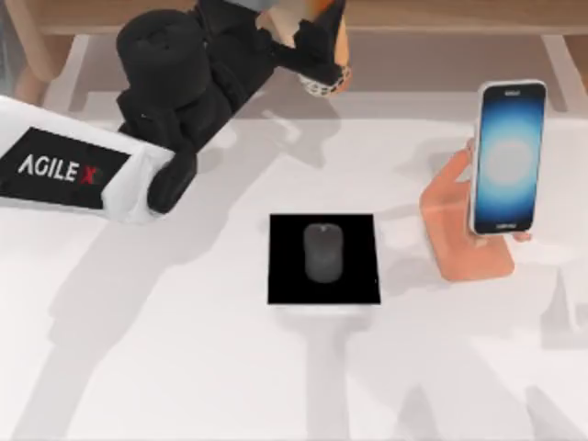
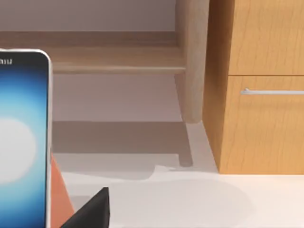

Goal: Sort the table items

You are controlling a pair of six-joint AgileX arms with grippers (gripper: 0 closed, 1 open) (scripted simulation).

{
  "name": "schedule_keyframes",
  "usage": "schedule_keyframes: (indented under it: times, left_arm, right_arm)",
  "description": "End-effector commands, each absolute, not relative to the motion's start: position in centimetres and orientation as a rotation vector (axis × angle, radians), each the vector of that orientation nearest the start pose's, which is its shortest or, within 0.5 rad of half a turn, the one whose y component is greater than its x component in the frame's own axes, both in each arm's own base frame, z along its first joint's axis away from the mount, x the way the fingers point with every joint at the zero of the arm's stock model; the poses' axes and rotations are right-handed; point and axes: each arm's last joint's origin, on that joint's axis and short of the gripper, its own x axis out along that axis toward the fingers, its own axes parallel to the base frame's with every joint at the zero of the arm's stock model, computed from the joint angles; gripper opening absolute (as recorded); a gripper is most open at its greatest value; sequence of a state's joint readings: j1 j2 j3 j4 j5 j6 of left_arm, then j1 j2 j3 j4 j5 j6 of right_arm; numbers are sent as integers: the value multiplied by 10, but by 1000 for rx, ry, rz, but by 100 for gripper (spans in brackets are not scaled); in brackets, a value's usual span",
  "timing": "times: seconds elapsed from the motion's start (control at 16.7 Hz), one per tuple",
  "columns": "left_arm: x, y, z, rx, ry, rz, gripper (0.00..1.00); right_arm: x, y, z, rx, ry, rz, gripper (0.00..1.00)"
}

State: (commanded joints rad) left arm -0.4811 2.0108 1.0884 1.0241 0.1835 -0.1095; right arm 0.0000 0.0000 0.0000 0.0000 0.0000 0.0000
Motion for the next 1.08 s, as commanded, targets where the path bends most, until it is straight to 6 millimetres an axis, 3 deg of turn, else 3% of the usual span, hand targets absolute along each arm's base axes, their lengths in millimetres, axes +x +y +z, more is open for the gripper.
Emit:
schedule_keyframes:
  times: [0.24, 0.42, 0.78, 1.08]
  left_arm:
    - [389, -272, 230, -170, -67, -597, 0]
    - [403, -295, 252, -159, -36, -463, 0]
    - [440, -291, 272, -65, 64, -137, 0]
    - [454, -286, 269, -8, 119, -16, 0]
  right_arm:
    - [106, -1, 160, 0, 0, 0, 100]
    - [106, -1, 160, 0, 0, 0, 100]
    - [106, -1, 160, 0, 0, 0, 100]
    - [106, -1, 160, 0, 0, 0, 100]
